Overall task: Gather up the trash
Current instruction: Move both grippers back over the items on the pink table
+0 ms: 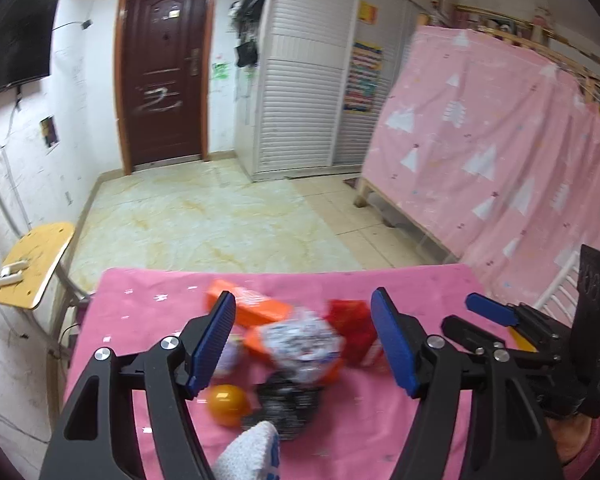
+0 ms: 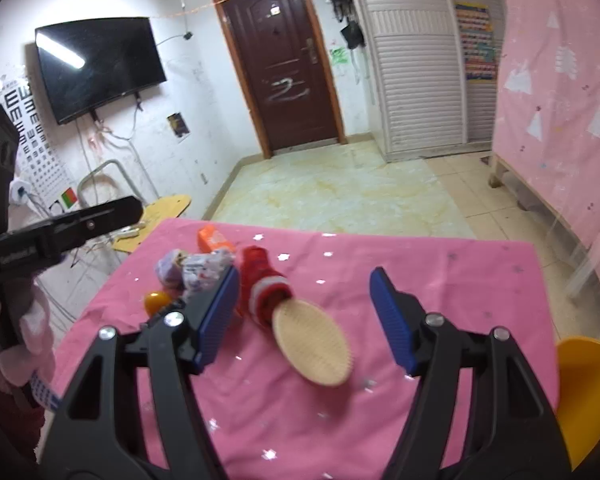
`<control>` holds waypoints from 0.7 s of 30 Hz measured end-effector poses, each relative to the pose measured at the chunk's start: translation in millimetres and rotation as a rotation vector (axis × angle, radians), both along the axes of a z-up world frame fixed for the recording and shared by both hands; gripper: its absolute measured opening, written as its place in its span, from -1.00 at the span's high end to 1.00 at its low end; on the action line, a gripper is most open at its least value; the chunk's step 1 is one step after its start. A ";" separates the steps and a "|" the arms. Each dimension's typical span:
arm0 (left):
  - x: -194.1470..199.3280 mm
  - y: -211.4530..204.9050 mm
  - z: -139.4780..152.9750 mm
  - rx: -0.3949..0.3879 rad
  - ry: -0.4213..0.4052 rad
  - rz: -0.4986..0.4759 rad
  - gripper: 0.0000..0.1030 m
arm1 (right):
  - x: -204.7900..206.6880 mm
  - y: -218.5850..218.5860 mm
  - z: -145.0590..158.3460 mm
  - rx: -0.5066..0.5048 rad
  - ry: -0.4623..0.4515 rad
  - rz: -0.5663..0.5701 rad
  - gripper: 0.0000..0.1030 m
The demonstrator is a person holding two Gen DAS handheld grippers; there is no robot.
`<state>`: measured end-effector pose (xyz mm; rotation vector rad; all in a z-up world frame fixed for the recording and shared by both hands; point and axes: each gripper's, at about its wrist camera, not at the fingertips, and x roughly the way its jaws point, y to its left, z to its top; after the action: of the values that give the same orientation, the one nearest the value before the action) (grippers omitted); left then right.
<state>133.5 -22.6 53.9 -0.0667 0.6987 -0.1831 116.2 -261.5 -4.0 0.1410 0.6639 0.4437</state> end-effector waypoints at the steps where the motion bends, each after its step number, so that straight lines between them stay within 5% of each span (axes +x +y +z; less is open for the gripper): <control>1: 1.2 8.1 -1.1 0.001 0.003 0.011 -0.21 | 2.6 5.8 -2.0 -0.004 0.006 0.011 -0.26; 8: 16.6 54.9 -24.2 0.000 0.060 0.092 -0.22 | 24.0 37.2 -9.8 -0.024 0.045 0.051 -0.26; 21: 52.1 69.4 -89.7 -0.034 0.227 0.113 -0.22 | 47.6 60.4 -28.1 -0.066 0.097 0.080 -0.26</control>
<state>185.5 46.8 -35.8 -0.1612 0.9161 -0.0792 163.8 -201.0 -32.1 0.0742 0.7804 0.4932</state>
